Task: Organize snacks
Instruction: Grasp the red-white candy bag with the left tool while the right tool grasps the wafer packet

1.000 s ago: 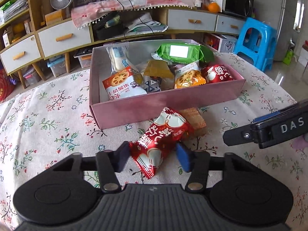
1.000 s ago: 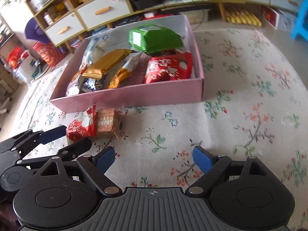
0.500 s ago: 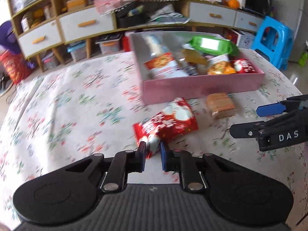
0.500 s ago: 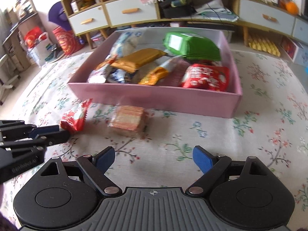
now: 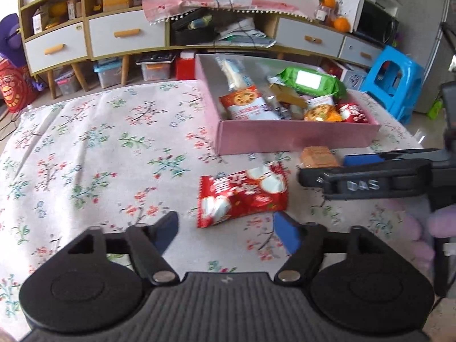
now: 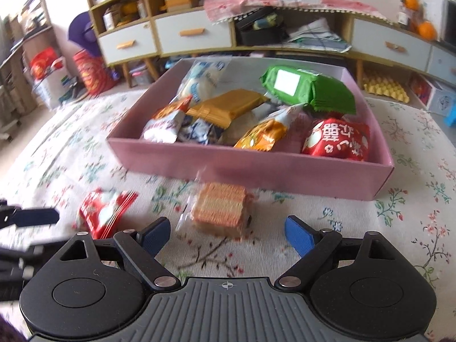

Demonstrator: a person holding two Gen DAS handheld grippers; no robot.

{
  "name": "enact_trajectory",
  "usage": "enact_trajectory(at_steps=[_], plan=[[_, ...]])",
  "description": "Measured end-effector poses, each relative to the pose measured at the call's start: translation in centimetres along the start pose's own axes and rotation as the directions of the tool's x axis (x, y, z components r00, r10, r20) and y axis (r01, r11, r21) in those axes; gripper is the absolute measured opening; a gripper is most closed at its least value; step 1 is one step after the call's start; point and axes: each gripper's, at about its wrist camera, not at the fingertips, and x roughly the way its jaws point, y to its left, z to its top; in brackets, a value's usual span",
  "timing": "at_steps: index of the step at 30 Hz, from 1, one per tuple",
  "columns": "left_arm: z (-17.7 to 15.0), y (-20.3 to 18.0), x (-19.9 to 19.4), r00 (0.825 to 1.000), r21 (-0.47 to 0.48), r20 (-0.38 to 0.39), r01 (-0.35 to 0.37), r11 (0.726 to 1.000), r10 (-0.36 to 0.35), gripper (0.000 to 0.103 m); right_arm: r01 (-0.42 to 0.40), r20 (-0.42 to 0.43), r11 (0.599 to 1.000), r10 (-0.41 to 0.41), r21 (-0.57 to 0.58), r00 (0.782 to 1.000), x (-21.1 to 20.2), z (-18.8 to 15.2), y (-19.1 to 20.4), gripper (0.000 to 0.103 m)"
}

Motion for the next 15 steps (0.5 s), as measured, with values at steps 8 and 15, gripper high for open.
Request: enact_trajectory(at_steps=[8,15], plan=[[0.0,-0.9,0.7,1.000,-0.004,-0.013,-0.005,1.000,0.005,0.095,-0.039,-0.001,0.999,0.039,0.007,0.999,-0.4,0.5,-0.8,0.044],[0.4,-1.2,1.1,1.000,-0.069,-0.016,-0.009,0.998,0.008,0.099,-0.033,-0.023,0.999,0.033,0.011,0.999,-1.2,0.5,-1.8,0.044]])
